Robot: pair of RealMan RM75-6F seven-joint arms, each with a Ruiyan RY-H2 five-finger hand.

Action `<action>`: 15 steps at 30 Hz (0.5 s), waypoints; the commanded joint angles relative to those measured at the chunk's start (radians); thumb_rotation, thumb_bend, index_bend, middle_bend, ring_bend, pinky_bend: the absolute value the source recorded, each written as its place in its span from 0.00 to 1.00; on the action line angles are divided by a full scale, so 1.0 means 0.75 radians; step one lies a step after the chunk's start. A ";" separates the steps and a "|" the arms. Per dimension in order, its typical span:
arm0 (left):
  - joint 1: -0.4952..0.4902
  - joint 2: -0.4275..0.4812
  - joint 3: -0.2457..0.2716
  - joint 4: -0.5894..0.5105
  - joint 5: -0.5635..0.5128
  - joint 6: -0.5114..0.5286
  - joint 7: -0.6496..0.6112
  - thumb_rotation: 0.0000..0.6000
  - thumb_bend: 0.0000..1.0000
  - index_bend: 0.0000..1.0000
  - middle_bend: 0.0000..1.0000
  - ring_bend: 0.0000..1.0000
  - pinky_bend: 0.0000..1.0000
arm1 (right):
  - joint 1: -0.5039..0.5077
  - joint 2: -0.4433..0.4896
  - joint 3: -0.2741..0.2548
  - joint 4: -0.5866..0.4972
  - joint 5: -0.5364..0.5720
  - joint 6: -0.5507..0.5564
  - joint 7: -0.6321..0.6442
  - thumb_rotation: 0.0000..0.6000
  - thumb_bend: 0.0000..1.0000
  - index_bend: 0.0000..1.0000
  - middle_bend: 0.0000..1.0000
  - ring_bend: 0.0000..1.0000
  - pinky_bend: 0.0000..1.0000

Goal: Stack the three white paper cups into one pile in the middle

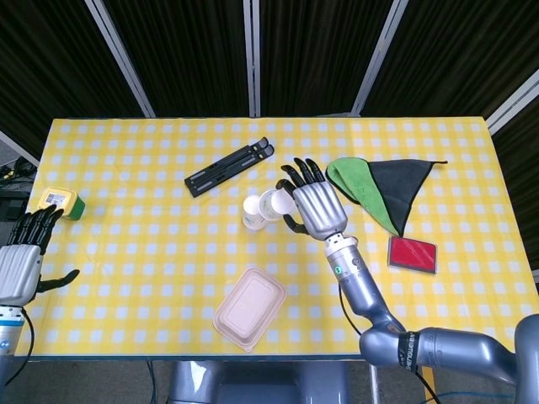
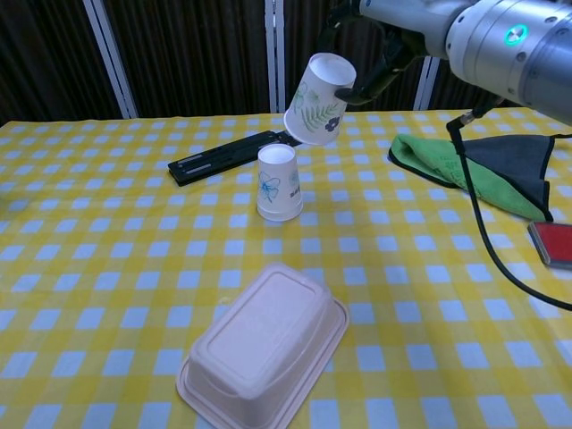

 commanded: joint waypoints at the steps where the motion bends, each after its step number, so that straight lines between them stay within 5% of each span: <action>1: -0.003 0.002 -0.002 0.003 0.005 -0.009 -0.008 1.00 0.06 0.00 0.00 0.00 0.00 | 0.044 -0.048 0.007 0.049 0.025 -0.013 -0.019 1.00 0.26 0.47 0.13 0.00 0.00; 15: -0.001 0.017 -0.010 0.011 0.018 -0.022 -0.069 1.00 0.06 0.00 0.00 0.00 0.00 | 0.117 -0.189 -0.024 0.254 0.089 -0.063 -0.004 1.00 0.26 0.48 0.13 0.00 0.00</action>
